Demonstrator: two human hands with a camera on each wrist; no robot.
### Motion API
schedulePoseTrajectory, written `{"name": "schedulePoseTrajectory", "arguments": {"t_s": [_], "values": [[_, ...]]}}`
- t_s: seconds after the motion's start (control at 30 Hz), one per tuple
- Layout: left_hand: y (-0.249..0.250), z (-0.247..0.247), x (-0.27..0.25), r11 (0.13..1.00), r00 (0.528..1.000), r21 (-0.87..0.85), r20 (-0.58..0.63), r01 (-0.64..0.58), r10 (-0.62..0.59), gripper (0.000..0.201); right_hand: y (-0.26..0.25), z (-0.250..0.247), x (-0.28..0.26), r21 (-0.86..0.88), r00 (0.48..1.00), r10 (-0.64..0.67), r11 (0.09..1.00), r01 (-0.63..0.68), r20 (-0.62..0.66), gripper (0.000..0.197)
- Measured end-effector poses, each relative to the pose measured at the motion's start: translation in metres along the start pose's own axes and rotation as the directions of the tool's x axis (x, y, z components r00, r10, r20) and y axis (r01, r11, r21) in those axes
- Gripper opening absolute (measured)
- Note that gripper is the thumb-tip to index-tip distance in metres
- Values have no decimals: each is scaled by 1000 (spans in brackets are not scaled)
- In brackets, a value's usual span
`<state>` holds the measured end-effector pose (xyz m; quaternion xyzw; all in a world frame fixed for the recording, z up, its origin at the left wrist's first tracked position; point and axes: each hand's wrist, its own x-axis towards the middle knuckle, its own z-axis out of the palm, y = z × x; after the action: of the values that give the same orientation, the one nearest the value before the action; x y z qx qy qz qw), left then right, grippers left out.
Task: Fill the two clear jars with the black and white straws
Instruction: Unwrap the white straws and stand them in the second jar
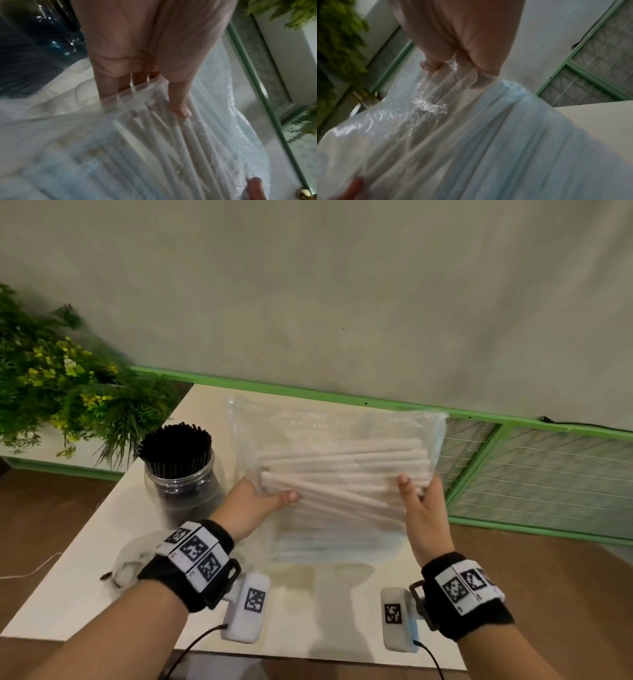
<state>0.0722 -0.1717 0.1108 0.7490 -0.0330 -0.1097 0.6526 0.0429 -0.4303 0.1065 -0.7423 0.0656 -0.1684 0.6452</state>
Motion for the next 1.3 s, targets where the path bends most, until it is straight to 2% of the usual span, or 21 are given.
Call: {"name": "schedulePoseTrajectory", "arguments": {"t_s": [0.07,0.13,0.2,0.27,0.37,0.47,0.53,0.6,0.67,0.77,0.8,0.83,0.9,0.97,1.0,1.13,1.3], "values": [[-3,-6,1,1000,1000,-12,-4,22,-22,50,-5,-2,0,42,1000,-22,999,23,-17,33],[-12,-6,2,998,998,-1,-9,60,-60,46,0,2,-3,30,1000,13,999,-13,0,37],[-19,-1,-4,998,996,34,-67,59,-57,44,8,2,-6,0,998,62,998,-62,28,43],[-23,2,-9,998,997,33,-66,47,-44,51,5,-1,-8,6,999,32,999,-32,37,53],[-24,-2,-10,999,1000,-24,-20,21,-22,39,4,-5,-8,36,999,23,999,-24,23,61],[-24,1,-6,999,999,37,40,29,-31,21,14,3,-9,36,995,90,995,-92,47,78],[-22,3,-6,991,999,134,40,14,-19,6,14,8,-10,51,994,105,993,-105,21,67],[-29,0,0,988,1000,152,8,1,-2,7,11,8,-9,85,995,97,992,-98,17,51],[-30,-2,3,982,1000,190,-27,-4,9,37,7,7,-7,97,999,45,994,-43,-14,40],[-31,-7,7,979,999,206,-45,-13,23,60,9,3,-3,93,998,13,996,-7,-59,67],[-32,-8,9,975,999,223,-36,-14,23,70,9,1,-1,82,998,5,997,-1,-58,67],[-31,-11,9,963,1000,269,-29,13,-5,71,9,0,2,61,999,-5,998,7,-37,59],[-33,-14,8,933,999,360,19,22,-31,47,14,-3,5,-31,1000,7,999,-7,22,38],[-30,-14,8,942,998,336,44,20,-37,17,20,-6,9,-75,1000,24,997,-24,11,15],[-29,-14,8,959,999,283,47,2,-16,14,19,-7,9,-78,1000,10,997,-11,-16,10],[-21,-10,7,995,999,90,-15,-38,39,25,12,-7,14,4,994,-26,1000,26,-107,16],[-11,-11,4,993,991,-2,-63,-120,120,20,-5,-10,19,47,980,-130,989,139,-151,16]]}}
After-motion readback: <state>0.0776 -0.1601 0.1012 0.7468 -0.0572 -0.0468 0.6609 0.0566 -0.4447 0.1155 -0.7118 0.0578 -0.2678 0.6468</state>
